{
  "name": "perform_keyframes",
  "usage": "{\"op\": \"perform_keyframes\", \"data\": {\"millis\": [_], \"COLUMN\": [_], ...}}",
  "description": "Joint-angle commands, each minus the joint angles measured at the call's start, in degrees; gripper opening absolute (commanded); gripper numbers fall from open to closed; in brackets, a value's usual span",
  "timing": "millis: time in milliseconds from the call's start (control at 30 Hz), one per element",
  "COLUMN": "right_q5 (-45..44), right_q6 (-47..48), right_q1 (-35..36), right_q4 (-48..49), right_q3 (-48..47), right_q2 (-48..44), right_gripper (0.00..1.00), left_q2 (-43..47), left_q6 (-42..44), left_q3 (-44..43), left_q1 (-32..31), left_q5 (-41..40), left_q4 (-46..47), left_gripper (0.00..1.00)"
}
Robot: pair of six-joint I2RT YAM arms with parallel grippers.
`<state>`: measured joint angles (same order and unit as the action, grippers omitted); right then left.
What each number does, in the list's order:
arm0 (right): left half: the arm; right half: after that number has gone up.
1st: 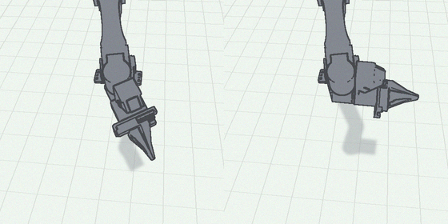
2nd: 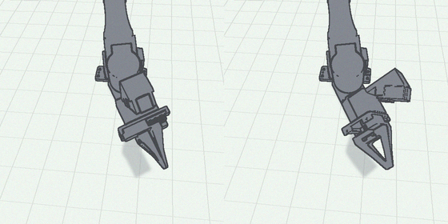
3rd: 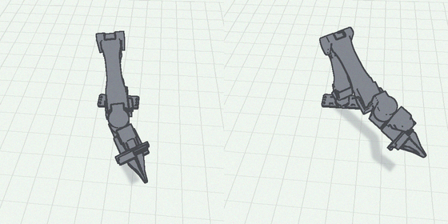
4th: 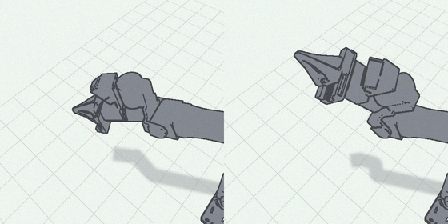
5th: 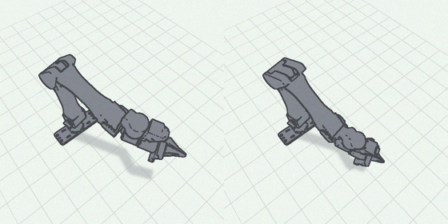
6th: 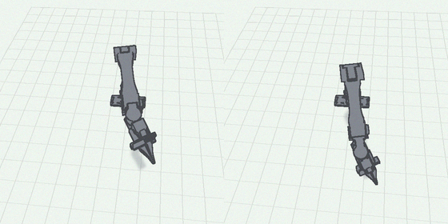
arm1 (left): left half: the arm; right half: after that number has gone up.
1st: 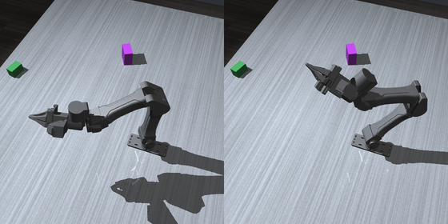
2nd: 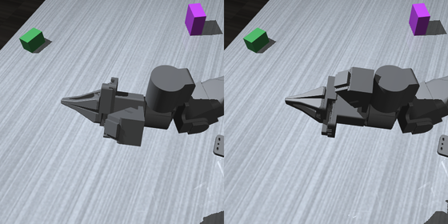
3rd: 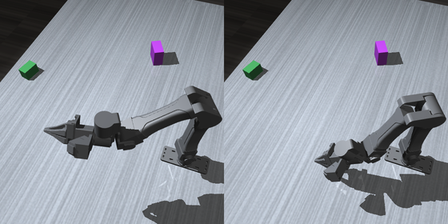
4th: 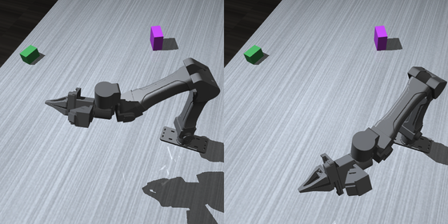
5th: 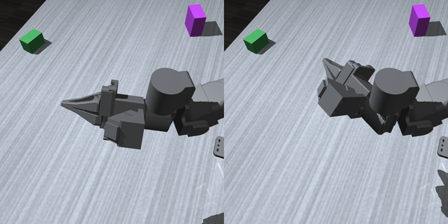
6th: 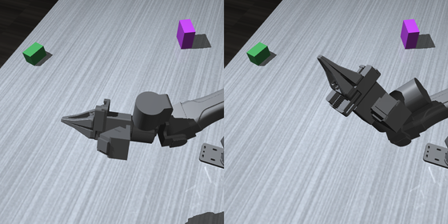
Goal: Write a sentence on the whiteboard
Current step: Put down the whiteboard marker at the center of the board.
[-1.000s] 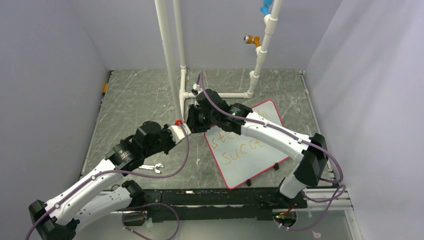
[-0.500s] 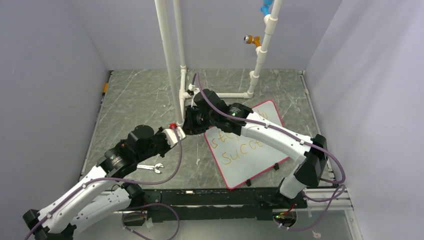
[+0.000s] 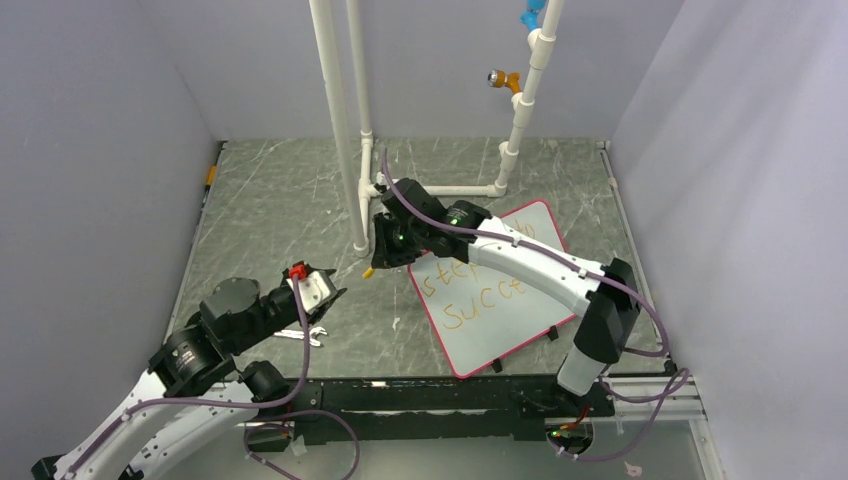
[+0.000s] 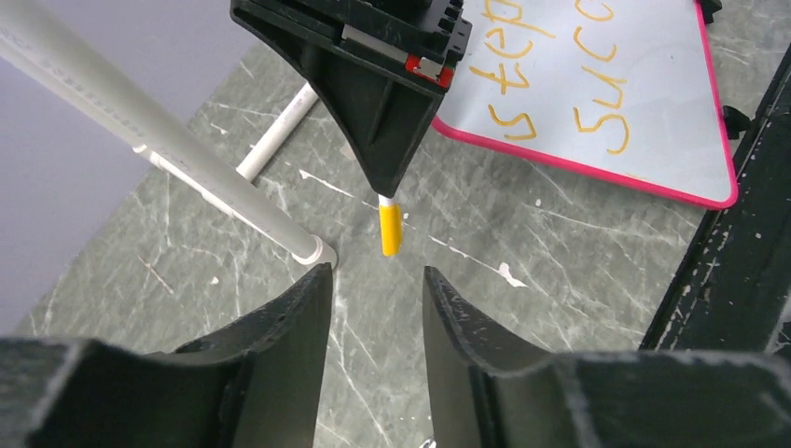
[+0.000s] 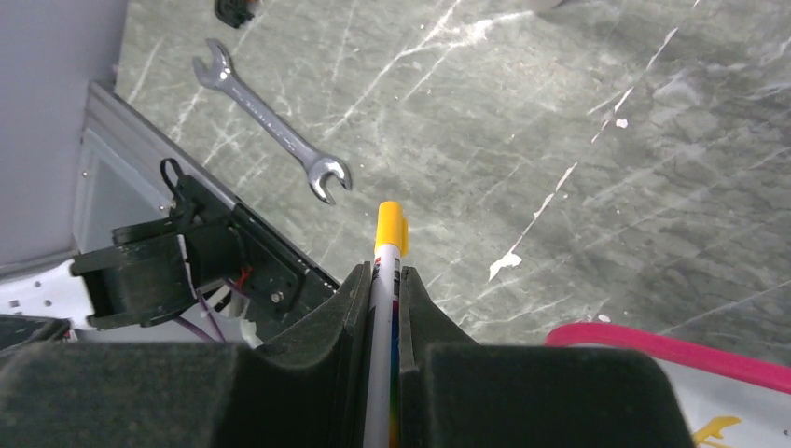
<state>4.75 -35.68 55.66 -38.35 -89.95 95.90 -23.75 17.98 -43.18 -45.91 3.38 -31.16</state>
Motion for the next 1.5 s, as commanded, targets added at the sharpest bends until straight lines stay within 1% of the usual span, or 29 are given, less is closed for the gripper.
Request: {"op": "perform_keyframes", "data": {"millis": [0, 200, 267, 300, 400, 600, 1100, 1367, 1400, 1467], "right_q5": [0.86, 4.87, 5.17, 5.22, 5.34, 3.89, 3.30, 2.73, 2.34, 1.22], "right_q6": [1.78, 2.15, 1.90, 1.71, 1.50, 1.25, 1.27, 1.96, 2.13, 2.47], "right_q1": [0.23, 0.48, 1.06, 1.41, 2.40, 3.66, 3.95, 3.93, 3.94, 3.93], "right_q4": [-0.86, -0.92, -1.02, -0.84, -0.70, -1.97, -1.80, -3.38, -3.85, -5.17], "right_q3": [-1.99, -1.71, -1.67, -1.55, -1.73, -3.16, -4.07, -5.58, -6.06, -7.52], "right_q2": [0.78, 3.40, 4.50, 4.87, 6.42, 10.05, 13.52, 13.69, 13.51, 13.08], "right_gripper": [0.00, 0.00, 0.00, 0.00, 0.00, 0.01, 0.31, 0.43, 0.46, 0.58], "left_q2": [0.80, 0.82, 0.50, 0.29, -0.05, -0.25, 0.53, 1.06, 1.06, 1.03], "left_q6": [-3.17, -8.01, -9.49, -10.62, -11.88, -12.34, -13.43, -14.26, -14.28, -14.43], "left_q3": [-3.09, -6.19, -7.06, -7.51, -8.13, -8.07, -4.42, -3.08, -3.13, -3.14], "left_q1": [-0.23, -0.17, -0.18, -0.16, -0.19, -0.23, -0.23, -0.21, -0.15, -0.19], "left_q5": [-0.52, -4.54, -5.70, -6.16, -6.82, -6.67, -7.06, -7.19, -7.20, -7.54], "left_q4": [-3.48, -7.60, -8.58, -8.96, -9.40, -9.19, -8.75, -8.12, -8.13, -8.21], "left_gripper": [0.46, 0.61, 0.70, 0.73, 0.77, 0.78, 0.79, 0.79, 0.79, 0.80]}}
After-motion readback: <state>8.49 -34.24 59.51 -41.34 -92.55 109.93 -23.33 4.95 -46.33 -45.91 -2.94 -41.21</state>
